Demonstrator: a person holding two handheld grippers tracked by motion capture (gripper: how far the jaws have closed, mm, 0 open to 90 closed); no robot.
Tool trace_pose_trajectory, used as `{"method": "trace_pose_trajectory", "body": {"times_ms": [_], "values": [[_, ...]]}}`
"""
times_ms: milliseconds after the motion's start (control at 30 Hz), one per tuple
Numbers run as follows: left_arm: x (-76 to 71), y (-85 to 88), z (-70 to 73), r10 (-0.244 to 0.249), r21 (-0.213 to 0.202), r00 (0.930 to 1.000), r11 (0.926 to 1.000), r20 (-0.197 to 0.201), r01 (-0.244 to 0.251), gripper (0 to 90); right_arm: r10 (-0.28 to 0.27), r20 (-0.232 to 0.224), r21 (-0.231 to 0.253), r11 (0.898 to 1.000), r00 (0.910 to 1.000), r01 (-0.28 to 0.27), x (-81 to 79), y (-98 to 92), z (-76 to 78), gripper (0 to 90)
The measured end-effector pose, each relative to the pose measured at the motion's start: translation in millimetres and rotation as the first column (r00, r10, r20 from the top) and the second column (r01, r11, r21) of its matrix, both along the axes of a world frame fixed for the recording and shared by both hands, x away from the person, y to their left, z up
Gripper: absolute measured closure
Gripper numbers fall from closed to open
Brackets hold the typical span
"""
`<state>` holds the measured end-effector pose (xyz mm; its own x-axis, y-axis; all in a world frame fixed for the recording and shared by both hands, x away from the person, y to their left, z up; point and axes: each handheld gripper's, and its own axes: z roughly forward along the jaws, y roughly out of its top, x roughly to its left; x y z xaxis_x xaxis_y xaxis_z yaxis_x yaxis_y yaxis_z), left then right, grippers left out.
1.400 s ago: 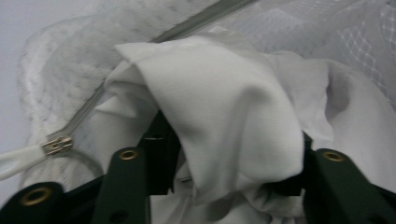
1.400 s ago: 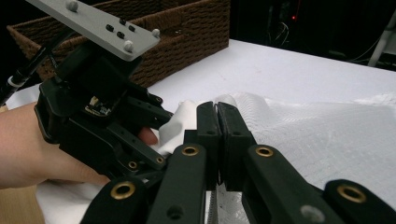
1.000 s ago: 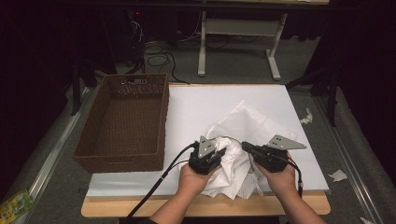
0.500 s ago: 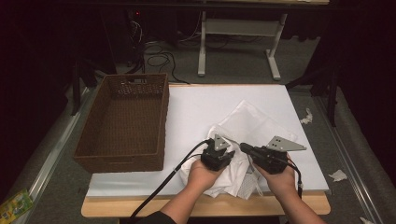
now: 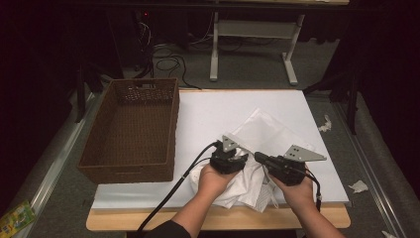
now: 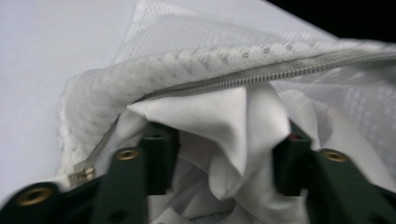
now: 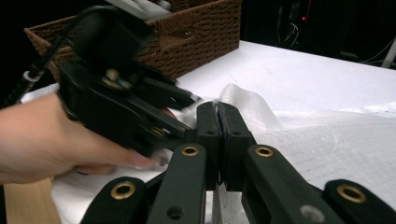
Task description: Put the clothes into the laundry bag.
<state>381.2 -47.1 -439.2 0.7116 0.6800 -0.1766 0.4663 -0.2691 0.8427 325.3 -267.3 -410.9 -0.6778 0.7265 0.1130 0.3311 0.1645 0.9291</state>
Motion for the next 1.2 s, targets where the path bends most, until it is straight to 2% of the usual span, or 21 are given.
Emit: {"method": "trace_pose_trajectory", "body": {"times_ms": [67, 100, 200, 233, 267, 367, 400, 467, 500, 567, 667, 733, 767, 867, 933, 967, 1000, 1033, 1100, 1167, 1200], "values": [[-12.2, 10.6, 3.2, -0.007, -0.018, 0.9994, 0.9998, 0.034, 0.008, 31.6, -0.002, -0.01, 0.006, 1.0, 0.9999, 0.002, 1.0, -1.2, -0.9, 89.3], [-17.9, 16.5, 3.3, -0.01, -0.026, 0.9993, 0.9996, 0.037, 0.011, 26.6, -0.004, -0.01, 0.007, 1.0, 0.9999, 0.004, 1.5, -1.4, -1.3, 89.3], [-33.3, 34.9, -1.4, -0.01, -0.021, 0.9999, 0.9997, 0.006, 0.01, 15.3, -0.012, -0.013, 0.001, 1.0, 0.9998, 0.012, 1.5, -1.2, -1.8, 89.3], [-33.3, 34.9, -1.4, -0.01, -0.021, 0.9999, 0.9997, 0.006, 0.01, 15.1, -0.012, -0.011, -0.002, 1.0, 0.9999, 0.012, 1.5, -1.1, -1.7, 89.3], [-43.6, 47.9, -8.6, -0.01, -0.001, 0.9999, 1.0, -0.002, 0.01, 15.0, -0.011, -0.008, -0.004, 1.0, 0.9999, 0.011, 1.4, -1.2, -1.6, 89.3], [-53.5, 57.8, -22.8, -0.045, 0.005, 0.9989, 0.999, -0.012, 0.045, 15.0, -0.011, 0.001, -0.019, 1.0, 0.9999, 0.011, 0.9, -0.9, -1.4, 89.3], [-54.8, 56.6, -28.0, -0.06, 0.019, 0.9981, 0.998, -0.016, 0.06, 15.0, -0.012, 0.0, -0.017, 1.0, 0.9999, 0.012, 1.2, -0.6, -1.5, 89.3], [-54.1, 48.4, -37.4, -0.103, 0.091, 0.9945, 0.9904, -0.02, 0.105, 16.1, -0.015, -0.007, -0.014, 1.0, 0.9999, 0.015, 2.6, -0.2, -2.2, 89.3], [-53.3, 44.3, -41.1, -0.112, 0.129, 0.9935, 0.9851, -0.02, 0.114, 19.1, -0.016, -0.012, -0.016, 1.0, 0.9998, 0.015, 3.3, 0.4, -2.8, 89.3], [-53.5, 41.4, -43.4, -0.111, 0.153, 0.9938, 0.982, -0.007, 0.111, 30.9, -0.013, -0.021, -0.022, 1.0, 0.9997, 0.012, 3.6, 2.0, -4.9, 89.3], [-51.5, 44.7, -41.3, -0.106, 0.145, 0.9943, 0.9837, -0.012, 0.107, 64.5, -0.011, -0.027, -0.028, 1.0, 0.9996, 0.01, 4.4, 3.6, -7.1, 89.3], [-48.8, 49.9, -38.0, -0.093, 0.109, 0.9949, 0.9893, -0.039, 0.097, 81.4, -0.01, -0.028, -0.029, 1.0, 0.9996, 0.01, 4.8, 4.1, -7.5, 89.3], [-48.4, 52.7, -34.8, -0.074, 0.084, 0.9966, 0.9936, -0.037, 0.076, 83.5, -0.012, -0.029, -0.03, 0.999, 0.9995, 0.011, 4.7, 4.4, -7.6, 89.3], [-48.2, 63.1, -15.7, -0.017, 0.014, 0.9993, 0.9998, 0.033, 0.016, 84.3, -0.013, -0.027, -0.033, 0.999, 0.9996, 0.012, 4.6, 4.8, -7.4, 89.3], [-45.2, 68.8, 2.5, 0.032, -0.04, 0.996, 0.9988, 0.083, -0.029, 84.5, -0.013, -0.022, -0.038, 0.999, 0.9997, 0.012, 4.7, 4.7, -7.0, 89.3], [-45.2, 68.8, 2.5, 0.032, -0.04, 0.996, 0.9988, 0.083, -0.029, 84.5, -0.015, -0.022, -0.038, 0.999, 0.9996, 0.015, 5.0, 4.2, -6.8, 89.3], [-41.6, 68.4, 17.0, 0.072, -0.089, 0.9884, 0.9942, 0.134, -0.061, 84.6, -0.018, -0.022, -0.034, 0.999, 0.9996, 0.017, 5.6, 3.8, -6.7, 89.3], [-39.3, 64.1, 20.1, 0.07, -0.088, 0.9876, 0.9944, 0.14, -0.058, 84.6, -0.018, -0.019, -0.031, 0.999, 0.9997, 0.018, 6.8, 3.2, -6.7, 89.3], [-36.3, 49.7, 14.9, 0.034, -0.024, 0.9908, 0.9992, 0.131, -0.031, 84.4, -0.024, -0.018, -0.027, 0.999, 0.9995, 0.024, 9.4, 2.1, -7.1, 89.3], [-33.8, 36.0, -1.9, -0.013, 0.063, 0.9957, 0.998, 0.091, 0.007, 84.0, -0.03, -0.026, -0.022, 0.999, 0.9992, 0.03, 10.7, 0.3, -7.5, 89.3], [-32.8, 29.9, -11.4, -0.025, 0.073, 0.9979, 0.9971, 0.059, 0.021, 83.6, -0.033, -0.027, -0.016, 0.999, 0.9991, 0.032, 10.4, -0.4, -7.6, 89.3]]}}
